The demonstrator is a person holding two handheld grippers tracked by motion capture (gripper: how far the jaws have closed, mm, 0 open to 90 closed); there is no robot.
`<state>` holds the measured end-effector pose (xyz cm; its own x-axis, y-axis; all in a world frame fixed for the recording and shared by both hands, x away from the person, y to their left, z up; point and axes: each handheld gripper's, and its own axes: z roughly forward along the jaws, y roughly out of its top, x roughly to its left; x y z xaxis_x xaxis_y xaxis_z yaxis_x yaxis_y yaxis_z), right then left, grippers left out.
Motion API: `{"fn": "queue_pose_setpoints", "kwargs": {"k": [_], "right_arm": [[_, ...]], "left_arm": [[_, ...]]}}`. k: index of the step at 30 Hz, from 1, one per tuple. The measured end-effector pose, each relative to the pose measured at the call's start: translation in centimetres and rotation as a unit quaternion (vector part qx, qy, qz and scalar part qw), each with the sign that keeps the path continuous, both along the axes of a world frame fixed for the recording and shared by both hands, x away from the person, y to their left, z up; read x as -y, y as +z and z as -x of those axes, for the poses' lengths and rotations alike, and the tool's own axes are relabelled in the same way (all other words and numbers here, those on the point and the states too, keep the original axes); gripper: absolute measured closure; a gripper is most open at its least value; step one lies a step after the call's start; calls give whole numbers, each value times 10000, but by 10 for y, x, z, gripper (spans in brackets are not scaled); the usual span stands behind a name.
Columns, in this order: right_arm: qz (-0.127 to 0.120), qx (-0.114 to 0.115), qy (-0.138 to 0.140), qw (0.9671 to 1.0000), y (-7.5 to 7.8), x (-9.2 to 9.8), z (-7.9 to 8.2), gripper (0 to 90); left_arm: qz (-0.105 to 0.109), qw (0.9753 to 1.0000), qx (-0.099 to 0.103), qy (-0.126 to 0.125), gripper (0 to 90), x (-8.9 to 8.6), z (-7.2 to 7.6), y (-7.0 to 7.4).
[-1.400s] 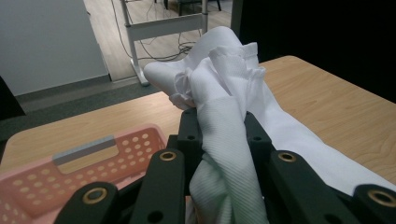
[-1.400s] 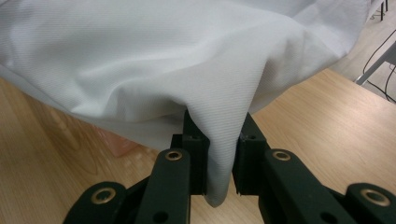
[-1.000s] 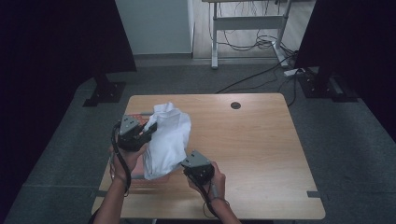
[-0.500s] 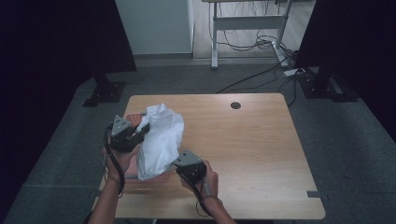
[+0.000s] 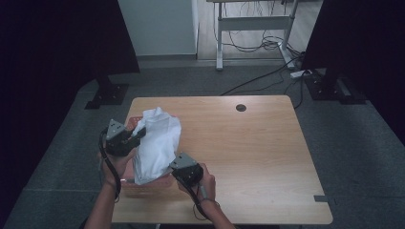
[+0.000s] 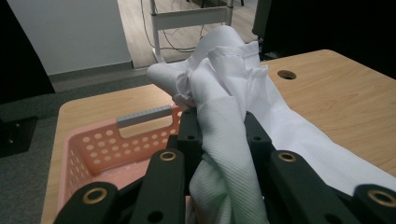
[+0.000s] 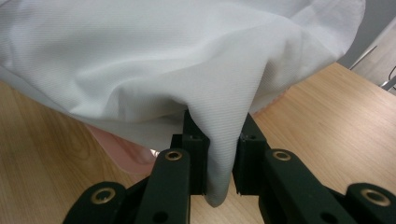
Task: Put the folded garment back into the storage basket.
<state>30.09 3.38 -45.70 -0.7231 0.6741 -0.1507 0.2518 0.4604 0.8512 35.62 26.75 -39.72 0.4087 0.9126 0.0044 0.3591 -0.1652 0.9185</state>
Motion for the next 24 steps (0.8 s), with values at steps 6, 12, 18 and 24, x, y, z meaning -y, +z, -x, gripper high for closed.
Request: {"fn": "queue_pose_setpoints", "kwargs": {"k": [6,12,18,24], "right_arm": [[19,-6,35,10000,-1,-7,-1,778],[28,-22,67,10000,-3,-15,-3,778],[44,-67,91,9999,-5,-23,-5,778],[73,-92,117,9999,-8,-30,-8,777]], "left_arm": [[13,10000,-6,44,739,-7,1,-2],[18,9999,-23,98,739,-15,1,-4],[22,9999,-64,159,739,-23,0,-8],[31,9997,-90,206,739,-29,-1,-11]]}}
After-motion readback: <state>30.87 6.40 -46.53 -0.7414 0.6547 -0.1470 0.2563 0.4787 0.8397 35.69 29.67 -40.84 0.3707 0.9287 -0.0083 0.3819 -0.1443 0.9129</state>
